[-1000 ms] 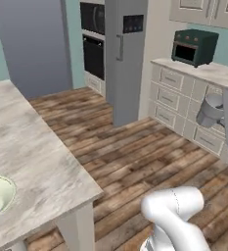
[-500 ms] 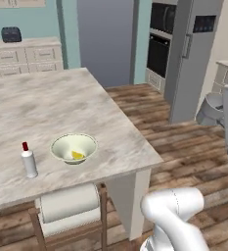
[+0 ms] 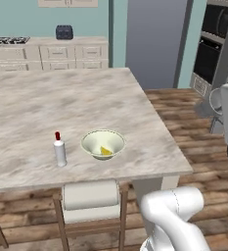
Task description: There is a bowl on the dining counter. Grab a lemon wedge from the fridge and place it in the bowl. Then get the liquor bottle and glass cup from the cabinet and place them next to the bowl.
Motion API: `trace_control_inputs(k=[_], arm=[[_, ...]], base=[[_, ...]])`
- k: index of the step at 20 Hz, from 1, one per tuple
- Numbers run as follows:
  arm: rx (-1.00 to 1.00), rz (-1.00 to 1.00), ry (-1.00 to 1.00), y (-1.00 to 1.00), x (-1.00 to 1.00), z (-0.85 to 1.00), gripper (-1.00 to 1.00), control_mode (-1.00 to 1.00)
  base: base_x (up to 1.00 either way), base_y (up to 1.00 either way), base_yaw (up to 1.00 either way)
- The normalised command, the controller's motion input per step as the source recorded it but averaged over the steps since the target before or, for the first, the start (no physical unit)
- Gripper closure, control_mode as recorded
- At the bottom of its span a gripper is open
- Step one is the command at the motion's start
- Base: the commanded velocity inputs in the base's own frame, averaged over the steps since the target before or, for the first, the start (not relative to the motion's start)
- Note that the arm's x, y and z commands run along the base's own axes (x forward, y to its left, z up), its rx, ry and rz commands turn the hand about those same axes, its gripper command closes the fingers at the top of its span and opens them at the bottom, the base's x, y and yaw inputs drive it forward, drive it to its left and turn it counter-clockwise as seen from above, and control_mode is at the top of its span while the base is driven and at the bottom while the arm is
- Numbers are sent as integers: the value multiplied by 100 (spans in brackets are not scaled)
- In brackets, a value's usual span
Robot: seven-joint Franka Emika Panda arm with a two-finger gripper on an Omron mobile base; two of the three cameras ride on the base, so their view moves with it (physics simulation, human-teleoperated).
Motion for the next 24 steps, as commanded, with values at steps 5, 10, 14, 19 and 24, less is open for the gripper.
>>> trace_control_inputs(k=[5,10,14,19,24], arm=[[-17,12,18,1,67,-54,100,-100],[-24,27,30,1,35,-68,100,-100],[-22,27,36,10,37,-64,100,-100],[-16,14,28,24,62,-45,100,-100],[-12,4,11,7,20,-46,100,-100]], base=[[0,0,0],[0,0,0],[0,0,0],[0,0,0],[0,0,0]])
